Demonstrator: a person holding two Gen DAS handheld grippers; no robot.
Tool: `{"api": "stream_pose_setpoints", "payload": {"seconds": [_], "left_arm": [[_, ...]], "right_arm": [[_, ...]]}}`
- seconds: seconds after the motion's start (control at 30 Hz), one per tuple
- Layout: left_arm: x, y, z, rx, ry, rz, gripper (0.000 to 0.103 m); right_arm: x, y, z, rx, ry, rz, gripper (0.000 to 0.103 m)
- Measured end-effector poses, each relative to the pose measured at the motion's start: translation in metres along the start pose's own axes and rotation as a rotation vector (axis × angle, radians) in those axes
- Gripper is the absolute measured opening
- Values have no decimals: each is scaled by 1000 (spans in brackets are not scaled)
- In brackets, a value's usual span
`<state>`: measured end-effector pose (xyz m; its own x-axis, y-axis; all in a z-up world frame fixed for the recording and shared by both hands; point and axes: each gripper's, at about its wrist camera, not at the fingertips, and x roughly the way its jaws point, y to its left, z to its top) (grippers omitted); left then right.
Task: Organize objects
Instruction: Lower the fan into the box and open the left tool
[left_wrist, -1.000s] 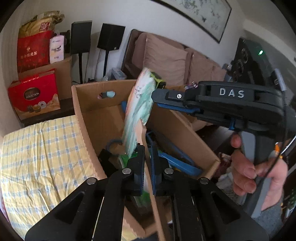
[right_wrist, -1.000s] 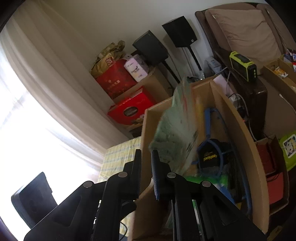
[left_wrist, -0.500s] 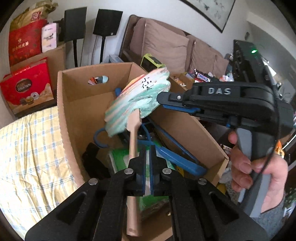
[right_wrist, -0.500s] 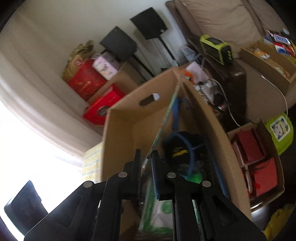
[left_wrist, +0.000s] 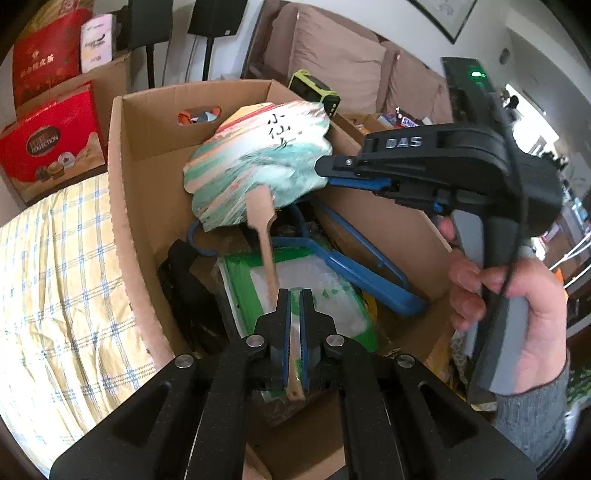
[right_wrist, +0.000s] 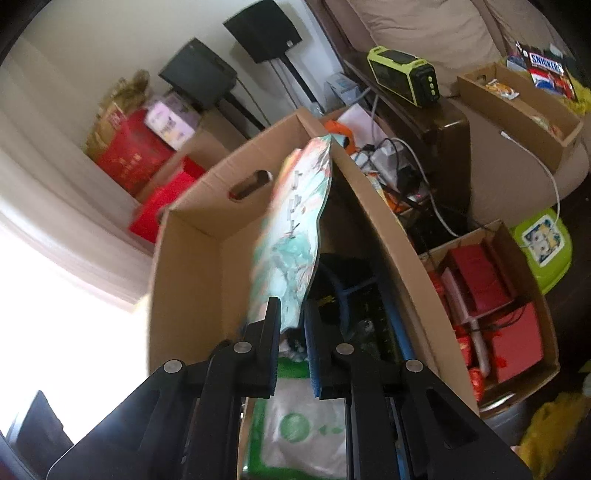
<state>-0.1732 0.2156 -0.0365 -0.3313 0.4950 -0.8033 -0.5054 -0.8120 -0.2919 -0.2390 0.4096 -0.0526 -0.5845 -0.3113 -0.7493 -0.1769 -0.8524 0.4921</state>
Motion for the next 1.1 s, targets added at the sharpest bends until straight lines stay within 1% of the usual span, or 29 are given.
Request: {"api": "stream_pose_setpoints", "payload": {"seconds": [0.07, 0.17, 0.23, 0.3, 0.33, 0.4, 0.43, 0.47, 0.5, 0.53, 0.57, 0.6, 0.63, 0.67, 0.7, 0.73, 0.77, 0.8, 0.9, 0.97, 1.1], "left_arm": [[-4, 0, -3, -5, -4, -2, 8], [-9, 3, -4, -12, -16, 1, 10], [-14, 5, -1, -16, -31, 8, 14], [-21, 9, -2, -19, -53, 11, 20], [-25, 10, -1, -21, -60, 18, 21], [-32, 13, -2, -19, -81, 44, 28], [-36, 15, -2, -18, -90, 57, 31], [-39, 16, -2, -19, -100, 69, 38], [-43, 18, -3, -22, -108, 77, 45], [-45, 20, -3, -26, -115, 82, 47], [-48, 22, -3, -29, -121, 87, 49], [-50, 24, -3, -29, -125, 94, 51], [-51, 26, -3, -30, -130, 102, 53], [-53, 28, -3, -32, -135, 109, 57], [-55, 30, -3, -37, -141, 112, 65], [-57, 31, -4, -43, -148, 114, 70], [-61, 34, -5, -57, -161, 116, 79], [-63, 36, -7, -66, -172, 117, 83], [-70, 41, -10, -80, -186, 131, 91], [-73, 44, -12, -83, -189, 142, 94], [-77, 50, -14, -95, -189, 150, 96]], "right_arm": [[11, 1, 3, -17, 37, -27, 14], [20, 3, 2, -31, 60, -47, 14], [19, 5, 0, -49, 56, -62, 14], [14, 7, -3, -60, 47, -75, 14], [10, 8, -4, -66, 38, -85, 14], [1, 11, -8, -85, 20, -90, 15], [-3, 13, -10, -93, 13, -94, 20], [-8, 16, -12, -104, 1, -98, 28], [-11, 20, -13, -113, -8, -100, 33], [-16, 24, -16, -127, -21, -102, 40], [-19, 28, -18, -139, -29, -104, 45], [-23, 32, -20, -151, -35, -109, 46], [-26, 36, -22, -166, -42, -112, 50], [-29, 41, -25, -178, -49, -111, 56], [-32, 45, -27, -189, -58, -112, 58], [-35, 49, -30, -201, -71, -117, 62], [-38, 53, -33, -220, -84, -128, 65], [-40, 56, -35, -234, -93, -137, 66], [-46, 65, -44, -281, -125, -173, 71], [-48, 69, -50, -301, -137, -181, 74], [-51, 73, -58, -321, -148, -203, 79]]}}
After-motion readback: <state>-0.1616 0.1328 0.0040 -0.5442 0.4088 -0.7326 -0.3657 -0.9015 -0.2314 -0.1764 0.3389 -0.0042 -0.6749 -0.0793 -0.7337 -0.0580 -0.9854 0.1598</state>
